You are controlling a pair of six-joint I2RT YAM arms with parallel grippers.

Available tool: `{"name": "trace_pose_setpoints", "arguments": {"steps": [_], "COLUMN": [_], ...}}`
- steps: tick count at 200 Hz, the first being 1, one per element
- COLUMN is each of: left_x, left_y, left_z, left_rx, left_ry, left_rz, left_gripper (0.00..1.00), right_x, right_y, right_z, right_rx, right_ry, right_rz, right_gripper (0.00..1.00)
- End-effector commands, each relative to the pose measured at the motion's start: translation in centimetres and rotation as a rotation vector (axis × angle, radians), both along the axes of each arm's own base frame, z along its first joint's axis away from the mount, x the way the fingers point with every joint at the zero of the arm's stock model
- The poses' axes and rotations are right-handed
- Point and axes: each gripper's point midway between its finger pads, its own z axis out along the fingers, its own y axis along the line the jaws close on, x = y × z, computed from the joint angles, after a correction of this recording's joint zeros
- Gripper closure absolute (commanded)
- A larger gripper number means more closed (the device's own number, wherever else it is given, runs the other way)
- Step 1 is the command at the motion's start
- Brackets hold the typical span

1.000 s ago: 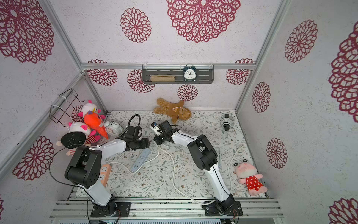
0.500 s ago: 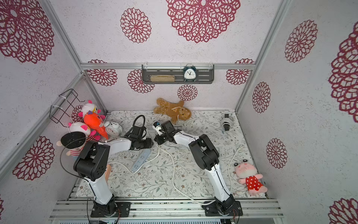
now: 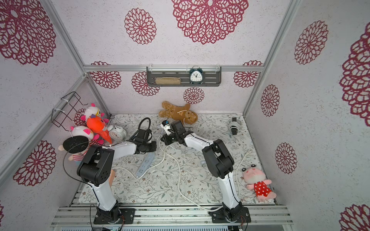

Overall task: Unwrap the cord wrapped around the power strip
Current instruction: Unwrap the power cord at the center of the board.

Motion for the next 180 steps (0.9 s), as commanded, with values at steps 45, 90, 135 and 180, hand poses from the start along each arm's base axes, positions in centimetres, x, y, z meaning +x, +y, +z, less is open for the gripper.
{"name": "trace_pose_setpoints", "arguments": {"steps": [45,90,135,180], "left_x": [-1.1,-2.0,-1.9,-2.0], "left_y": [7.8,11.1,11.7,12.2], "left_z": [-1.2,-2.2,-2.1,-1.9], "left_rx": [0.076,0.047,0.029,-0.003], "left_ry": [0.052,0.092,0.091,0.082], "left_rz": [0.238,0.339,0.363,0.386], "left_gripper": [1.00,1.00,1.00,1.00], "right_x": [2.8,4.6,6.2,6.5], "right_y": [-8.0,-13.5,-19.4,-25.5], "right_z": [3.1,1.9,0.4,-1.2], "right_rx": [0.014,-0.013,-0.046,-0.038], "right_ry": [-0.021,0.001,0.048,0.106], "right_rz": [-0.165,-0.295,-0.455,-0.590], "right_gripper": [0.99,1.00,1.00,1.00]}}
